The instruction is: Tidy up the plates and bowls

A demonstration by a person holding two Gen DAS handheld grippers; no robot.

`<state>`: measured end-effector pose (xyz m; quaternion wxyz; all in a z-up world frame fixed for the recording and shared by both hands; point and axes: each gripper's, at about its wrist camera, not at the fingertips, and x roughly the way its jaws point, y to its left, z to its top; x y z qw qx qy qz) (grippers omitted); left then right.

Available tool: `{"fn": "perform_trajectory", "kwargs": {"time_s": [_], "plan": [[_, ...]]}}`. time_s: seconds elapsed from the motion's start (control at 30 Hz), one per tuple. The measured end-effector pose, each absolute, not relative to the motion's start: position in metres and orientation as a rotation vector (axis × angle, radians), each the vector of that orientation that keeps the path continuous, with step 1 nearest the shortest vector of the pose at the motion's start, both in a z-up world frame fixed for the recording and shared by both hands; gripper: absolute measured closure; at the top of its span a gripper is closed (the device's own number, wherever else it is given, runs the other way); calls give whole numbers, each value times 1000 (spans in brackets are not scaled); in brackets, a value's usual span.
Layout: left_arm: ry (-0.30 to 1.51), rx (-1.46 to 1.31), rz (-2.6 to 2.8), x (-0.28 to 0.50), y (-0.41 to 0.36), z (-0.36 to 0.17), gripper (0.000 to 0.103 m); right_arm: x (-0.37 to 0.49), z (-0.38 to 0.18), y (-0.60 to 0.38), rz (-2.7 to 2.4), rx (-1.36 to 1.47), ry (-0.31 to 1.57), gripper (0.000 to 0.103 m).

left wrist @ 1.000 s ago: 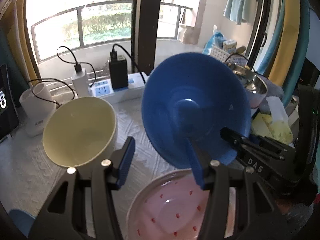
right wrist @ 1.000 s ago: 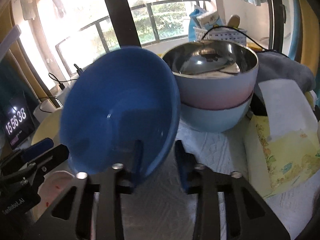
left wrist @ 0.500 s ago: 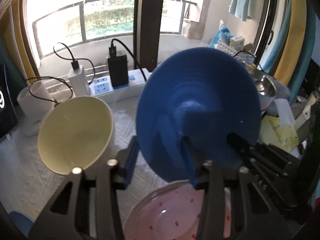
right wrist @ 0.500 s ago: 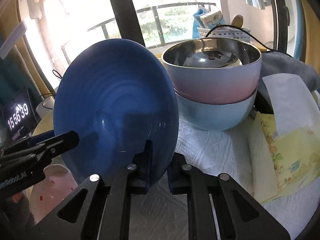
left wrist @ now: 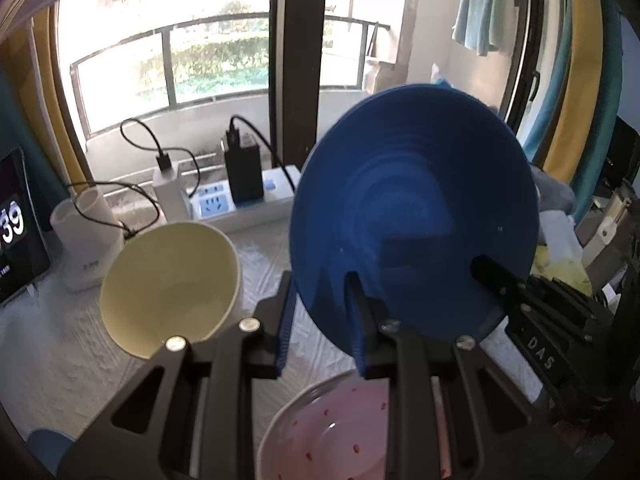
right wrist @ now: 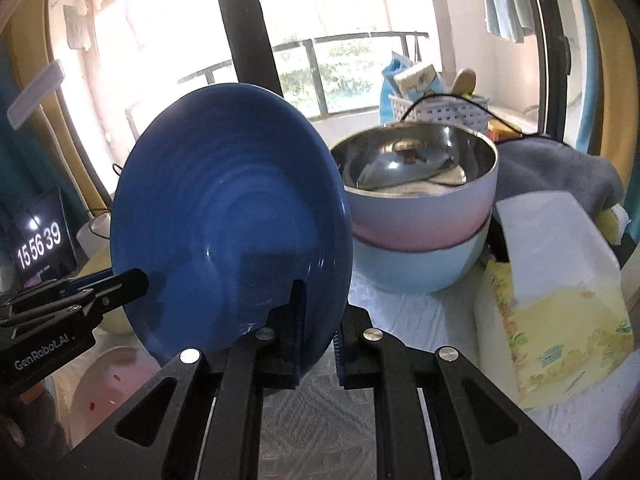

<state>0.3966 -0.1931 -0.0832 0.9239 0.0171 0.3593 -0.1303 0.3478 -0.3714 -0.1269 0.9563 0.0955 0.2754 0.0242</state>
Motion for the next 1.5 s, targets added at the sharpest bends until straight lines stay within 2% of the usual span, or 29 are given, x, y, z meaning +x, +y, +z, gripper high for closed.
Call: {"fn": "perform_trajectory", "kwargs": {"time_s": [0.53, 1.5], "plan": [[626, 31, -296, 365, -188, -45, 78, 312, -78, -371, 46, 171, 470, 91], [611, 6, -312, 295, -146, -34, 78, 250, -63, -338, 105, 211, 542, 89]]}}
